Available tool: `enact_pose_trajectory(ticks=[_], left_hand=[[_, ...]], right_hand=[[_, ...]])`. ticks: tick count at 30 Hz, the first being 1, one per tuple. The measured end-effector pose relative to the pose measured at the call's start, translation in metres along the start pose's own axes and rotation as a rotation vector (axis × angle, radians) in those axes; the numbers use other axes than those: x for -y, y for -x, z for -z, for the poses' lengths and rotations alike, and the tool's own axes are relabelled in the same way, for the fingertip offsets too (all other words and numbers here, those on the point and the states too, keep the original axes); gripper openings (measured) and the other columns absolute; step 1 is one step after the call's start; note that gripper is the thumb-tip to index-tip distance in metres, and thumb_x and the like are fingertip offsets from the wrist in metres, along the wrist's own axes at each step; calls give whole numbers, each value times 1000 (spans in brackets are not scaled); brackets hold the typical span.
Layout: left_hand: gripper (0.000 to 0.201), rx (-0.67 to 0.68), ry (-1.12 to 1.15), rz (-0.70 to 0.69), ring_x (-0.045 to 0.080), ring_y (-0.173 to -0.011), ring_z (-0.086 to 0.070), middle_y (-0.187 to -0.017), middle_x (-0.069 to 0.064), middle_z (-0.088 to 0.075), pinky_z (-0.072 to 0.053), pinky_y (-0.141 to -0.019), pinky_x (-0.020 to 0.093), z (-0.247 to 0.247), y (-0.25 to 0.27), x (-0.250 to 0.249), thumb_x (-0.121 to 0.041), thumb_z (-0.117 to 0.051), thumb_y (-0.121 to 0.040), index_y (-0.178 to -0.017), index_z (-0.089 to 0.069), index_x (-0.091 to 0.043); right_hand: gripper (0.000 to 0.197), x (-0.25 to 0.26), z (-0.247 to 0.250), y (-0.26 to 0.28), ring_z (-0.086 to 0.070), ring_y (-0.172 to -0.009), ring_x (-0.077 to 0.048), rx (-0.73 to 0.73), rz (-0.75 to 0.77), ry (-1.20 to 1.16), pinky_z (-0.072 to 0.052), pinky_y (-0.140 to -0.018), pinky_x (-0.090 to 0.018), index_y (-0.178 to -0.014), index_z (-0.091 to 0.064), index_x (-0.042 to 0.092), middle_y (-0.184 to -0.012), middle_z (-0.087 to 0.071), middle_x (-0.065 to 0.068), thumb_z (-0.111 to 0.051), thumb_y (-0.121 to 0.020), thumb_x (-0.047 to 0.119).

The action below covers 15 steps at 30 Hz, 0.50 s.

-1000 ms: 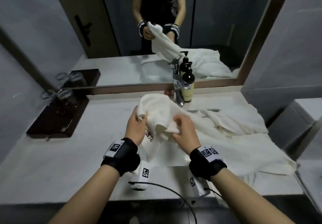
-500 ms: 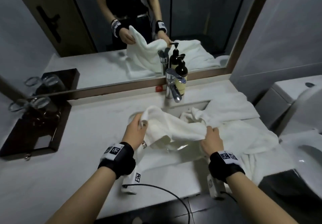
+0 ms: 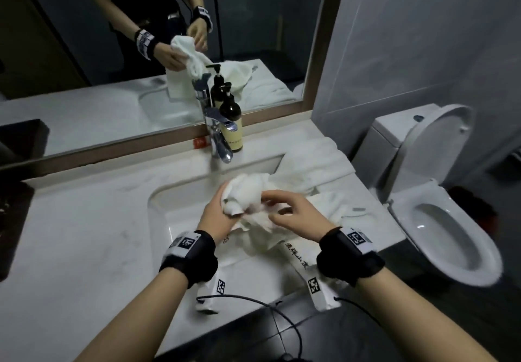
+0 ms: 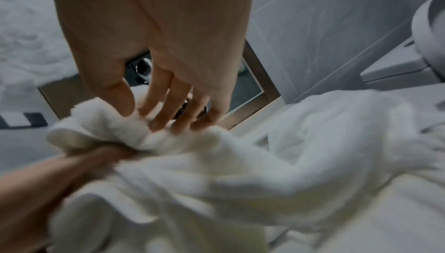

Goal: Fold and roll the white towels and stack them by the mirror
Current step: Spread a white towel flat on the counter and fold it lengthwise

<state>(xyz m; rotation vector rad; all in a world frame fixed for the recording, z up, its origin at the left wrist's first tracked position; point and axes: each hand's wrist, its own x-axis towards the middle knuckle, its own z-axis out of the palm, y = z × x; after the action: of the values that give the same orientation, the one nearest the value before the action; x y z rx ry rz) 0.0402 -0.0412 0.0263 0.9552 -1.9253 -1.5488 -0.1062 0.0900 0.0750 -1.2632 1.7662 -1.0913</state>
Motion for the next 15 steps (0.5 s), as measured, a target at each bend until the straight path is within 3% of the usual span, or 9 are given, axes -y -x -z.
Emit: enact_pose_trajectory(ticks=[2,4,6,8,11,13,15], left_hand=[[43,-116,46,68,15,-97,-63,-108,-7,-65,-59,-64,30,-1,5,0,-17,-61,-81,-115,-53,-42],[29,-267,131,116,13,-85,-62,-97,-2,-66,-53,-53,20,1,9,-5,-12,-58,-86,-113,-56,-23],[14,-364,252,182,10,-70,-64,-83,2,-68,-47,-44,16,9,11,-17,-13,-56,-88,-100,-62,-12],[11,-411,346,171,11,-63,-65,-70,-2,-69,-48,-47,17,24,13,-31,-12,-55,-87,-84,-65,-15],[12,-453,389,134,16,-77,-67,-86,6,-70,-52,-62,24,53,18,-49,-13,-55,-85,-91,-66,-13],[19,-519,361,123,17,-83,-68,-92,6,-71,-54,-63,26,78,24,-49,-20,-57,-80,-95,-66,-15],[32,-605,293,146,20,-95,-67,-104,6,-70,-55,-76,33,108,33,-44,-28,-59,-79,-108,-63,-15]], right_hand=[[61,-19,6,3,-51,-108,-8,-87,-13,71,-42,-90,-20,-131,-49,16,-130,-55,-2,-69,-76,2],[88,-41,7,2,-40,-127,-18,-108,-131,167,-34,-106,-31,-143,-29,15,-144,-39,-6,-79,-71,17],[105,-58,3,-2,-35,-134,-26,-33,-243,305,-30,-111,-37,-147,-18,13,-147,-35,-9,-83,-65,27],[91,-69,-7,-8,-47,-124,-29,23,-253,381,-39,-98,-30,-143,-30,11,-136,-49,-12,-79,-68,26],[33,-65,-29,-21,-60,-106,-28,-61,-159,354,-39,-76,-27,-114,-59,10,-114,-66,-14,-58,-83,21],[30,-50,-46,-33,-58,-101,-23,-115,-139,236,-39,-75,-27,-113,-59,14,-115,-65,-10,-47,-86,16],[31,-26,-59,-46,-55,-103,-20,-123,-90,80,-44,-82,-31,-116,-57,15,-117,-62,-6,-41,-90,9]])
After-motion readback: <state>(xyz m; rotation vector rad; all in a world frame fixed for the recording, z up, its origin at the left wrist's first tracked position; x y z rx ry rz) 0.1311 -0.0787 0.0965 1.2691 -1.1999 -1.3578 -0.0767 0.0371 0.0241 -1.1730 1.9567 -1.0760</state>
